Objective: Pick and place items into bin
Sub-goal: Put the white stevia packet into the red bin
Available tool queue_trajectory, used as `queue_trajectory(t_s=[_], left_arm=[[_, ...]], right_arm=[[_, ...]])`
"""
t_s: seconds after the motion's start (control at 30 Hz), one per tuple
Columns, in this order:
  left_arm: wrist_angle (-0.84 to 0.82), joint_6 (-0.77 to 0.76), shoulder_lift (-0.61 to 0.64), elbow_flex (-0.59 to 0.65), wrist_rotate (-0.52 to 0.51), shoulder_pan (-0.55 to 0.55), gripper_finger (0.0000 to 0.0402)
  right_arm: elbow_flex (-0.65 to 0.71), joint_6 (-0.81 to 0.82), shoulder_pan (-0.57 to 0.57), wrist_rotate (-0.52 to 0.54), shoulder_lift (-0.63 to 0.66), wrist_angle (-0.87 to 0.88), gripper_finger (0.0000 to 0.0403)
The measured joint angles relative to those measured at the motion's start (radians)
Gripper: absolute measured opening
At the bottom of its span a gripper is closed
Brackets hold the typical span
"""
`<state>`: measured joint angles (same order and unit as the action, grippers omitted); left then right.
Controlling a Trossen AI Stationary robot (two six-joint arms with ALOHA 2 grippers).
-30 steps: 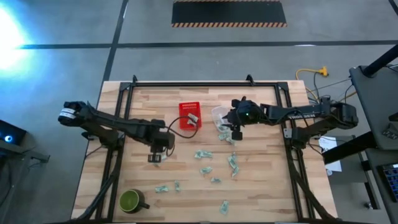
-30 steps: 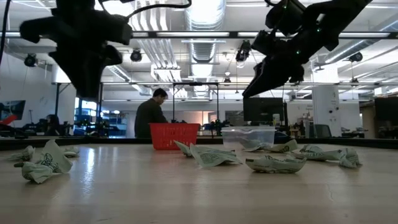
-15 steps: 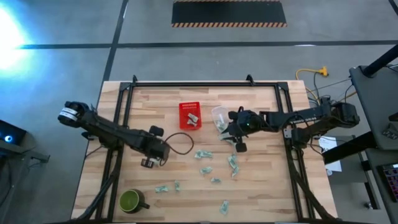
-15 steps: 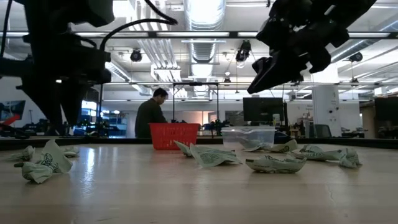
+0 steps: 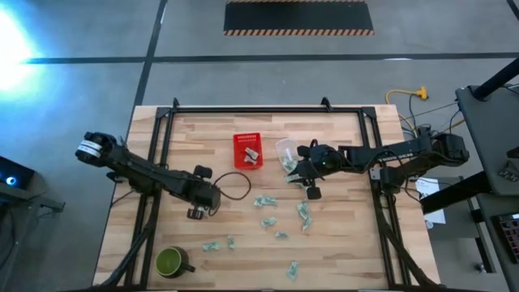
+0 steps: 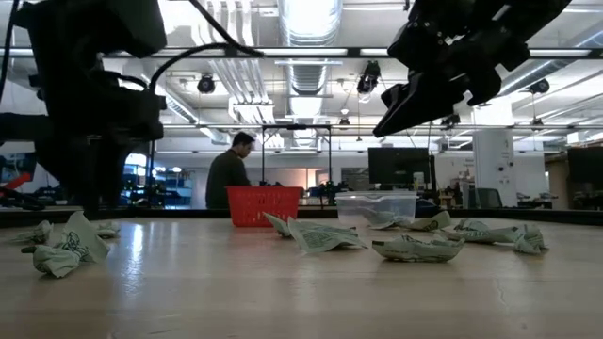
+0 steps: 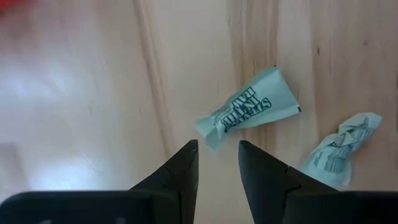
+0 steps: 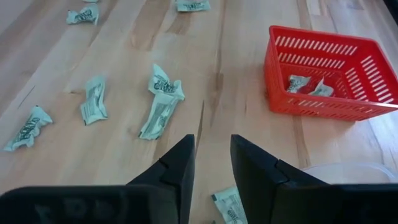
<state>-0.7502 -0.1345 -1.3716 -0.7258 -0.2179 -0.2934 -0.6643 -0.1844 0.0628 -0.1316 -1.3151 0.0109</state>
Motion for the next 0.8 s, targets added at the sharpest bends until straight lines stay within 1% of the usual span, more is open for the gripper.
queue_trajectory(t_s=[0.07, 0.17, 0.4, 0.47, 0.63, 0.8], left_arm=[[0.002, -0.038, 0.001, 0.004, 0.023, 0.018, 0.0097], [0.010, -0.043, 0.002, 0.012, 0.038, 0.041, 0.0097], [0.012, 0.089, 0.001, 0.026, 0.028, 0.047, 0.0097], [0.023, 0.097, 0.000, 0.039, 0.027, 0.048, 0.0097], [0.112, 0.091, 0.000, 0.082, 0.031, 0.048, 0.0097], [0.120, 0.090, 0.000, 0.084, 0.035, 0.048, 0.0097]], right_arm=[[0.000, 0.000, -0.004, 0.000, 0.000, 0.000, 0.0093], [0.000, 0.001, -0.006, 0.000, 0.000, 0.000, 0.0095], [0.009, 0.002, -0.033, 0.000, 0.000, -0.001, 0.0094], [0.014, 0.003, -0.039, 0.000, 0.000, 0.000, 0.0092], [0.018, 0.012, -0.039, 0.001, 0.000, 0.000, 0.0083], [0.019, 0.012, -0.039, 0.001, 0.000, -0.002, 0.0073]])
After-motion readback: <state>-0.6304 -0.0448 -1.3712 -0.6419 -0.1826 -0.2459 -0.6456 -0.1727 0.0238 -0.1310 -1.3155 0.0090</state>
